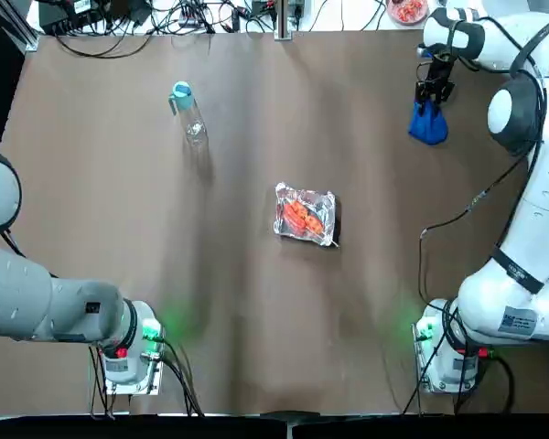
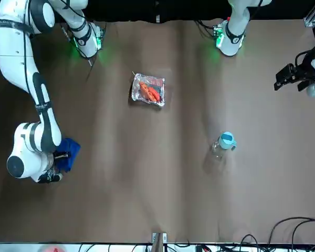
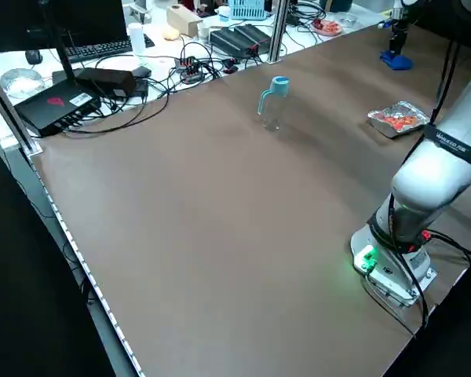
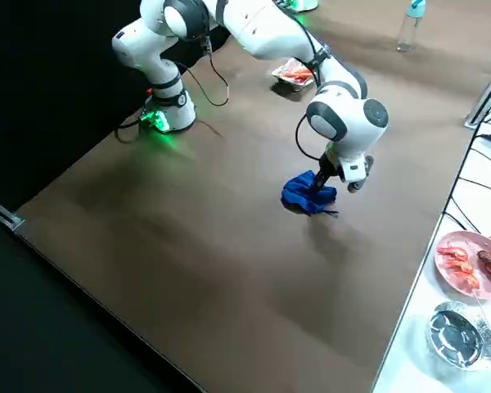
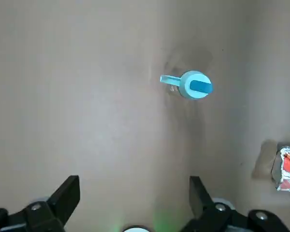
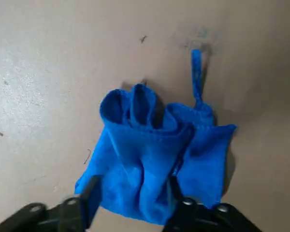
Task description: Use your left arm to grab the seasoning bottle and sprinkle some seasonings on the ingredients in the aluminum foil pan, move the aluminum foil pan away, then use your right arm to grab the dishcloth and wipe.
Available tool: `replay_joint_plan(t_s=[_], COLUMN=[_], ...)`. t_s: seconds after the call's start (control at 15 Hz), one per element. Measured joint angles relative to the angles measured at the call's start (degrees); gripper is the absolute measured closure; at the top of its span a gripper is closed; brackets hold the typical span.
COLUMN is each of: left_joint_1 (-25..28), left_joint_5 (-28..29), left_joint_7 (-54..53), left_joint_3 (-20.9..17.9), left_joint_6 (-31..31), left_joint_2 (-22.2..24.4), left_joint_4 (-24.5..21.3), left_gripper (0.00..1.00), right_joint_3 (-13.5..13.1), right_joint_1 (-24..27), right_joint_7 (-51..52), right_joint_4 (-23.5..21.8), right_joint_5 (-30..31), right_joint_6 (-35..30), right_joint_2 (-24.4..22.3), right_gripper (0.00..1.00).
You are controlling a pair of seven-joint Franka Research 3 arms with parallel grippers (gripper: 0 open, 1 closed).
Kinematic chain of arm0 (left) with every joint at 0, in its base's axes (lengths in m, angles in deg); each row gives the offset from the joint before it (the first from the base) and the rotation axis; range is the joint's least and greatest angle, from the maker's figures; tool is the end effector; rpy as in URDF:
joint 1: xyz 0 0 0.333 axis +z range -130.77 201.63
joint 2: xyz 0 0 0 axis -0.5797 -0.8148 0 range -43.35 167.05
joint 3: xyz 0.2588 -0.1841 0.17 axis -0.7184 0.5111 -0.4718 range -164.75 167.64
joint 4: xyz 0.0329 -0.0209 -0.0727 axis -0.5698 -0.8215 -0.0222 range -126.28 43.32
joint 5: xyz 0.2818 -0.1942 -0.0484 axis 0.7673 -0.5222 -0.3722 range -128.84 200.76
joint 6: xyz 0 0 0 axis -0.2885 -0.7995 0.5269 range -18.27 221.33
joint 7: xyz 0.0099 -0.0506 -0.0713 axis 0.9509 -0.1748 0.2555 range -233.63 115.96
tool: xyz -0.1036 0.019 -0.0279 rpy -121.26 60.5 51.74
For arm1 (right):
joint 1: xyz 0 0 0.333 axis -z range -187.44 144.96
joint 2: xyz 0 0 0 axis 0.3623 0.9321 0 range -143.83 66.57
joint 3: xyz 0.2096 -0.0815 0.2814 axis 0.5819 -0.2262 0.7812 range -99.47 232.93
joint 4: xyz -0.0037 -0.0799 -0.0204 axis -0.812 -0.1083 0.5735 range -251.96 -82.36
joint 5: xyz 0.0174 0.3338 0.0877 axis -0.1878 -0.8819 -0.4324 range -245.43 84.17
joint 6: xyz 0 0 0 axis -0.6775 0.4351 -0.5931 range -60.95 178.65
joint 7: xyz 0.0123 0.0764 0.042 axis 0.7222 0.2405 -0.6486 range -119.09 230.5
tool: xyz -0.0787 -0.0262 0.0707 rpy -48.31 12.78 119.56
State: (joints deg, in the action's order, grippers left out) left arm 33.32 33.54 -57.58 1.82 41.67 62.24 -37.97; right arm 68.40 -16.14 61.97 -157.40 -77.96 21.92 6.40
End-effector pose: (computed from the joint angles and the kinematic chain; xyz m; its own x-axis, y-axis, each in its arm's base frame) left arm 0.4945 -0.0265 0.6778 0.9987 -0.0251 -0.0438 -0.0233 -0.9989 0.0413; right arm 0.6782 -0.0485 0.2631 0.9451 0.0655 -0.3202 0.0629 -0.9978 -0.0185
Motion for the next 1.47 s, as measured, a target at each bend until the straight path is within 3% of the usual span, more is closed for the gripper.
replay_joint_plan(t_s=[0.13, 0.47, 0.87, 1.47], left_joint_1=[0.0, 0.0, 0.0, 0.0], left_joint_5=[0.0, 0.0, 0.0, 0.0], left_joint_7=[0.0, 0.0, 0.0, -1.2], left_joint_3=[0.0, 0.0, 0.0, 0.0], left_joint_6=[0.0, 0.0, 0.0, 0.0], left_joint_2=[0.0, 0.0, 0.0, 0.0], left_joint_4=[0.0, 0.0, -0.1, -0.1], left_gripper=[0.00, 0.00, 0.00, 0.00], right_joint_3=[0.1, 1.1, 4.1, 4.3], right_joint_1=[0.0, -0.3, -1.8, -2.4], right_joint_7=[0.0, 0.0, 0.0, 0.0], right_joint_4=[0.4, 1.4, 1.9, 1.4], right_joint_5=[0.0, -0.1, -1.8, -1.9], right_joint_6=[0.0, -1.1, -13.3, -24.8], right_joint_2=[-0.2, -3.9, -16.1, -33.0], right_gripper=[0.22, 0.07, 0.00, 0.00])
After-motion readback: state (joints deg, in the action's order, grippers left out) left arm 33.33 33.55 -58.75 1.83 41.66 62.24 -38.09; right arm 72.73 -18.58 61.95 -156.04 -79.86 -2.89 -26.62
